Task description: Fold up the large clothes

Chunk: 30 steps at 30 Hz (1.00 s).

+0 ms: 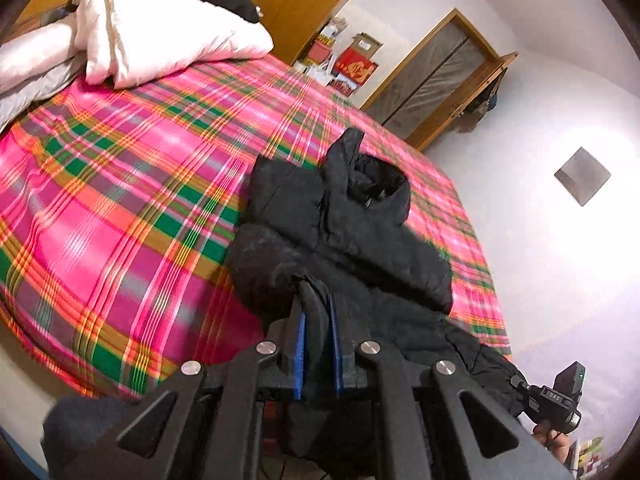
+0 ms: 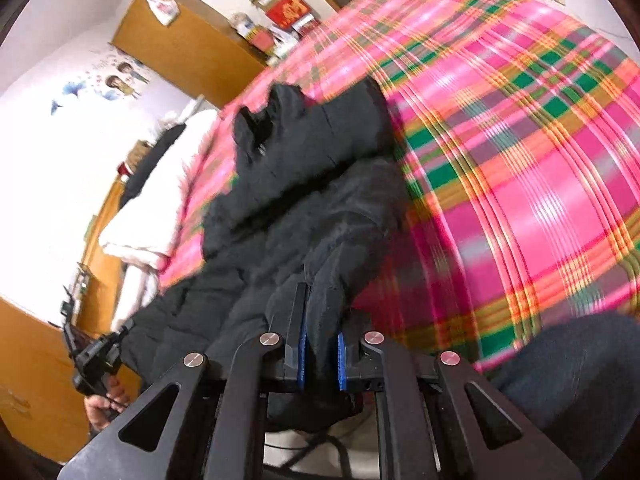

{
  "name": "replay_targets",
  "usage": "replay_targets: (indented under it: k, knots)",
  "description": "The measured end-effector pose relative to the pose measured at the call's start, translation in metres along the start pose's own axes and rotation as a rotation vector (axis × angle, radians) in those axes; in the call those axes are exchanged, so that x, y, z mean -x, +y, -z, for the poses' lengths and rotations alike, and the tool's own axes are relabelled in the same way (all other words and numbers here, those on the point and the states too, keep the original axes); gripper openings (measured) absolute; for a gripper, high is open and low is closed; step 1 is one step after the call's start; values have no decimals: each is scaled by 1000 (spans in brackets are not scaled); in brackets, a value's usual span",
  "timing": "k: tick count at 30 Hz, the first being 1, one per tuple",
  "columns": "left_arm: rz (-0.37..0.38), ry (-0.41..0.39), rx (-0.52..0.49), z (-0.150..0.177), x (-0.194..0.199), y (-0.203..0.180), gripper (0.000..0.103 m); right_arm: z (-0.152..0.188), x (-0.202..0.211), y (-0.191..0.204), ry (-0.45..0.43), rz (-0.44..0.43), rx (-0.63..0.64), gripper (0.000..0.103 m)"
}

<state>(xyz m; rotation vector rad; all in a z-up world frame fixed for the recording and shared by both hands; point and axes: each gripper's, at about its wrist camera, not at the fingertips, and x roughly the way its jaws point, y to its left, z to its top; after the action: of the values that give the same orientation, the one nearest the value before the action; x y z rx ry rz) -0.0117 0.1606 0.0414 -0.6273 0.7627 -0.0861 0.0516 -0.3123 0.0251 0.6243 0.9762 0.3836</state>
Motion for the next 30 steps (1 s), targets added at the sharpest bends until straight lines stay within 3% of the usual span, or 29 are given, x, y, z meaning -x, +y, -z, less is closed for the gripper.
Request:
replay_targets:
  k: [10,15,18,24,30]
  knots:
    - [28,-110,41,-103,-43,-19,11,-122,-36,41,-112,-63,18,11]
    - [-1,-113,40,-158,-102,-22,11,-187,-89,47,-104,-22,11,11]
    - [-34,-101,31,-175,-136,-20,11,-209,-115,45,-92,17,11,11]
    - [4,-108,51,-171,-146,-7,10,-201,-109,44,-95,-5,47,11]
    - [25,-100,-11,-119,-87,-7,11,-145,-70,34,-35,-10,63,11]
